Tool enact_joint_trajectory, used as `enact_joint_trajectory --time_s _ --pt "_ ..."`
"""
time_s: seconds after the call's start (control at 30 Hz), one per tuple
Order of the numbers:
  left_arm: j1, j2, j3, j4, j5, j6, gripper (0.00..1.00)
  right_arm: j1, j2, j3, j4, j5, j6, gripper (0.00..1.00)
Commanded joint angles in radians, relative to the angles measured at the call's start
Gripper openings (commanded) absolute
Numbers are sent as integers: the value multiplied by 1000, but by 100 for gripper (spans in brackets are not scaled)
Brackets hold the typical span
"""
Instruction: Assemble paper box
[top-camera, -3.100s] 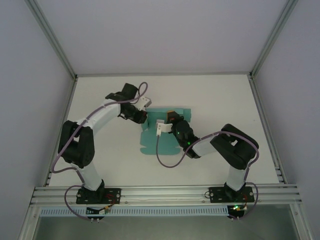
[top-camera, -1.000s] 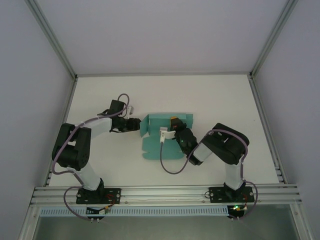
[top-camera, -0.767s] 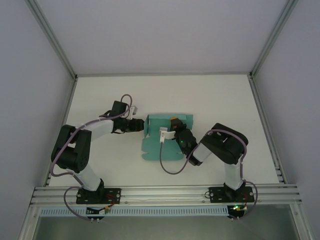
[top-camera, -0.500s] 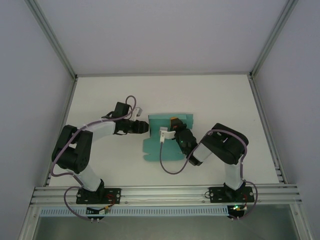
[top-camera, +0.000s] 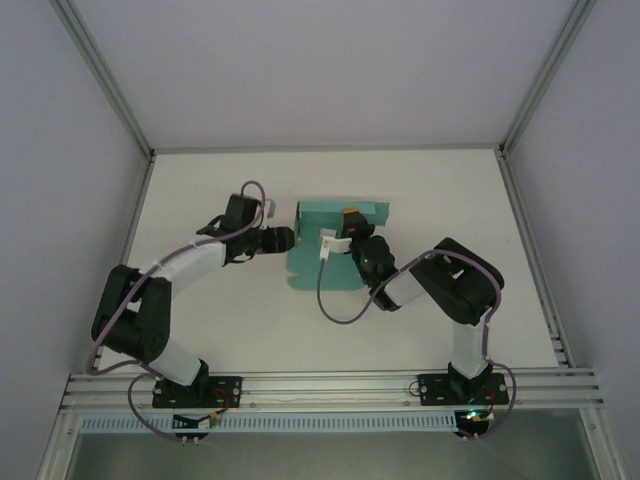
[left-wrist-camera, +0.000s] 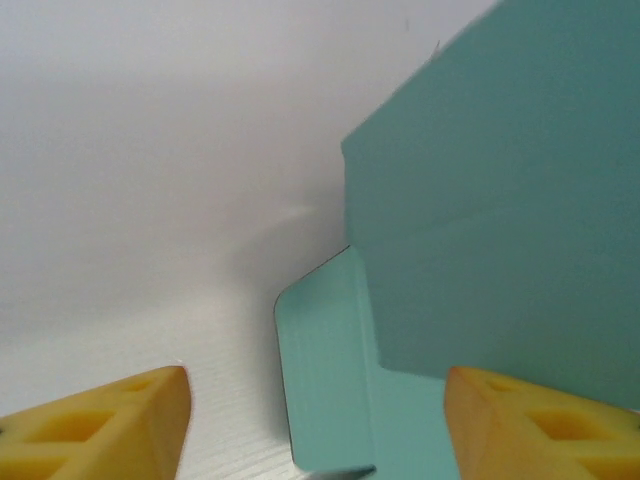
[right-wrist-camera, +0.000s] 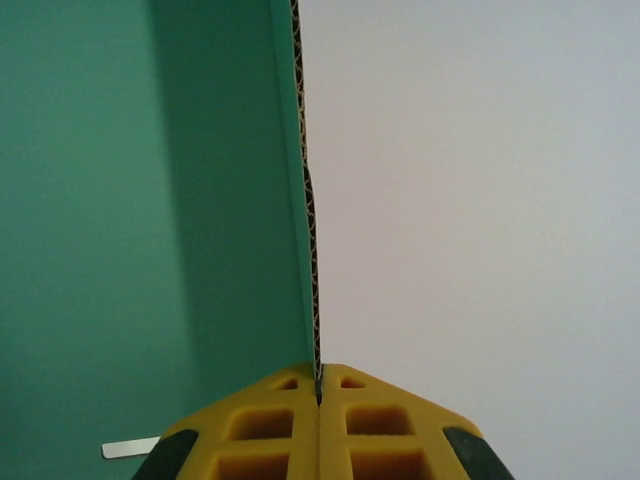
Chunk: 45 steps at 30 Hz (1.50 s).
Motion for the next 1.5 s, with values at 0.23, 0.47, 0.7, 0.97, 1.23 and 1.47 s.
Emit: enact_joint_trajectory --time_s 0.23,0.47,0.7,0.97,1.23,1.47 --pt "13 -2 196 -199 -137 23 75 -3 67 46 21 -40 0 0" --pt "37 154 310 -233 -56 252 67 -11 60 30 21 -57 4 0" --pt "96 263 419 -326 93 442 58 -14 66 18 21 -64 18 0" --pt "86 340 462 -367 256 553 13 -11 64 32 7 -31 88 0" --pt "47 341 430 -310 131 550 0 -1 -55 7 -222 2 292 55" --pt "-29 276 349 -244 -68 608 0 -2 -364 75 -1059 -85 745 100"
